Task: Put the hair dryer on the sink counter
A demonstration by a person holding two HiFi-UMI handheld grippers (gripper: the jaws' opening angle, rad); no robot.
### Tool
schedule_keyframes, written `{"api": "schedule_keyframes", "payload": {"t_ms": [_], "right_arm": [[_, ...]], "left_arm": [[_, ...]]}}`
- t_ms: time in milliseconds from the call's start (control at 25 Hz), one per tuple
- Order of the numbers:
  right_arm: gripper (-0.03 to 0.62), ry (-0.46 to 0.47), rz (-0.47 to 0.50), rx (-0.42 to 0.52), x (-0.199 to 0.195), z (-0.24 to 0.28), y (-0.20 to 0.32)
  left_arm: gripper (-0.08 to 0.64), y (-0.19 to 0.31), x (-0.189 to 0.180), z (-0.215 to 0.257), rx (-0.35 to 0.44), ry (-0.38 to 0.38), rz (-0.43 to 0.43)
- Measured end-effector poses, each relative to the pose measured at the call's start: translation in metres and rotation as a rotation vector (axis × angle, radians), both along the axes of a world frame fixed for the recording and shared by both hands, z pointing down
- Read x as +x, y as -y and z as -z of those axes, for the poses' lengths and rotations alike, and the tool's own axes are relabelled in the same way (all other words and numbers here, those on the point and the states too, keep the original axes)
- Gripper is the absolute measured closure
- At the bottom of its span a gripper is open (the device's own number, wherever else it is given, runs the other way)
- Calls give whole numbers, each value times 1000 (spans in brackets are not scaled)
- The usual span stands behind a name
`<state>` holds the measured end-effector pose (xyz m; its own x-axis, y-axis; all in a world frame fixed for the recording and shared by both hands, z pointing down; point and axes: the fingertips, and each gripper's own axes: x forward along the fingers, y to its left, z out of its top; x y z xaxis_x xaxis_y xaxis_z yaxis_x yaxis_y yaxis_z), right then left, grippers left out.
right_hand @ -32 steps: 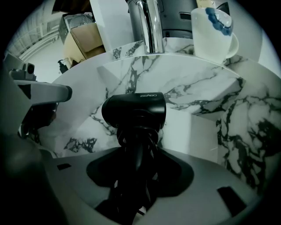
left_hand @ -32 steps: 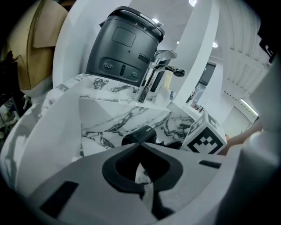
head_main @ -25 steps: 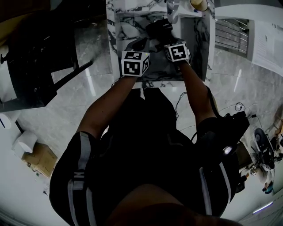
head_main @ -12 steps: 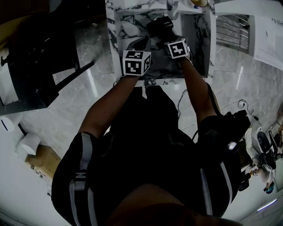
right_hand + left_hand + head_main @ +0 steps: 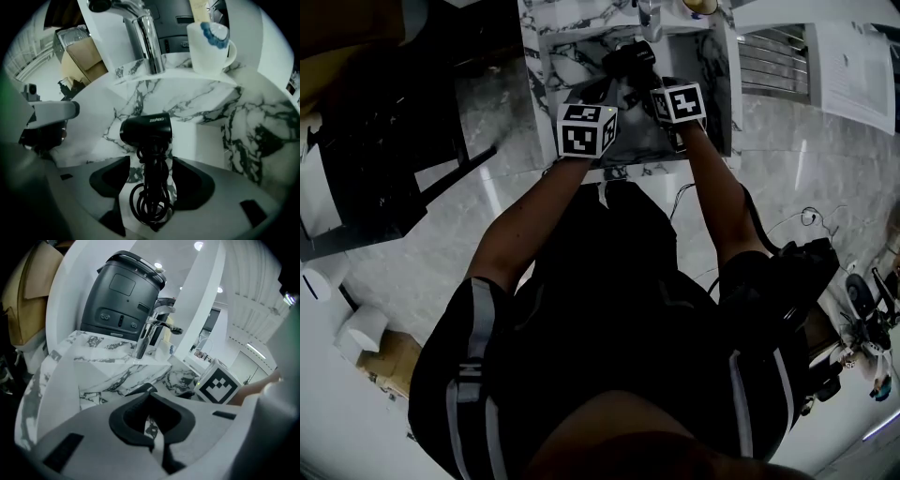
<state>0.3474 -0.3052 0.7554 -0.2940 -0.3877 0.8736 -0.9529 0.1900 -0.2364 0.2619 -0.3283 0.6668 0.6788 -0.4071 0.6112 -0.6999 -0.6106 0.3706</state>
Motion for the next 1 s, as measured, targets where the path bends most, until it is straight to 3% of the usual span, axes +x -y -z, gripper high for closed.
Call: {"api": "schedule_keyframes", "payload": {"t_ms": [160,520,760,960,1000], "right_arm": [[319,18,-67,75,3,42,5],[319,48,-147,312,7,147,10],[321,77,-151,478,18,211,4],[326,78,-102,593,28,258,-6],[364,79,-93,622,30,267,-9]], "left_arm": [[558,-1,-1,28,34,-29,-9],[558,-3,-3,103,209,-73,-63],[558,-5,-16,140,218,-153,-45],[558,-11,-18,191,323,-177,-12],[558,-15,-16,203,348,-186,-8]]}}
